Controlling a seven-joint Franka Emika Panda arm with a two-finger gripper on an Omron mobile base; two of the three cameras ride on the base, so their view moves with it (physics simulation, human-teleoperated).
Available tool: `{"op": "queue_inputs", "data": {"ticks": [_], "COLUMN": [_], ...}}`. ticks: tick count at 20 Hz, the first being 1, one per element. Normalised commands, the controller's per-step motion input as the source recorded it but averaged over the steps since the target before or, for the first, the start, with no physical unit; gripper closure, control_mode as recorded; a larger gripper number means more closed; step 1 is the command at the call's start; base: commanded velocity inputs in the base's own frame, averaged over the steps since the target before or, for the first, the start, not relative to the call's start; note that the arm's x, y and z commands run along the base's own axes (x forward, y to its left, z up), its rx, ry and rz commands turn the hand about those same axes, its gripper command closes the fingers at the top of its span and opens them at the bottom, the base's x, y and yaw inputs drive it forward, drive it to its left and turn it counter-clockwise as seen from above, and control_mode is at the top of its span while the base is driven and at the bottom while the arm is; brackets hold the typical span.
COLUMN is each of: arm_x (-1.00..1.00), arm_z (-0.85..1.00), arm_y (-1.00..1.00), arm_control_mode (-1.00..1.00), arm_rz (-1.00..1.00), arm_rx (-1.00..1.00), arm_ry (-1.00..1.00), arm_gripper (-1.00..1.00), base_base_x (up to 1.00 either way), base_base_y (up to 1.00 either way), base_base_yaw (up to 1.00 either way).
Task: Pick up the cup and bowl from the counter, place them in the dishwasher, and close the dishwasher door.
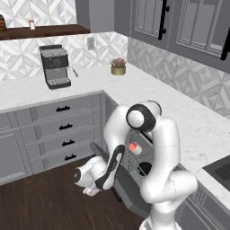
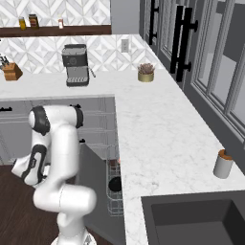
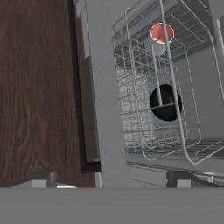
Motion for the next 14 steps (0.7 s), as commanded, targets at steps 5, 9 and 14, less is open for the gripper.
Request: {"op": "queue_inputs", "data": {"ticks": [5, 9, 14], "arm_x": [0.29, 0.41, 0.46], "arm_z": [-0.46, -0.63, -0.65], "arm_y": [0.01, 0.09, 0.00], "arm_control_mode": [-1.00, -1.00, -1.00], "arm_rz": [-0.09, -0.09, -0.03], "arm_rx": [-0.14, -0.21, -0.18], "arm_ry": [0.08, 0.12, 0.02], "arm_gripper": [-1.00, -1.00, -1.00], "base_base_x": [0.00, 0.00, 0.00], "base_base_y": [0.00, 0.00, 0.00], "base_base_yaw": [0.00, 0.00, 0.00]}}
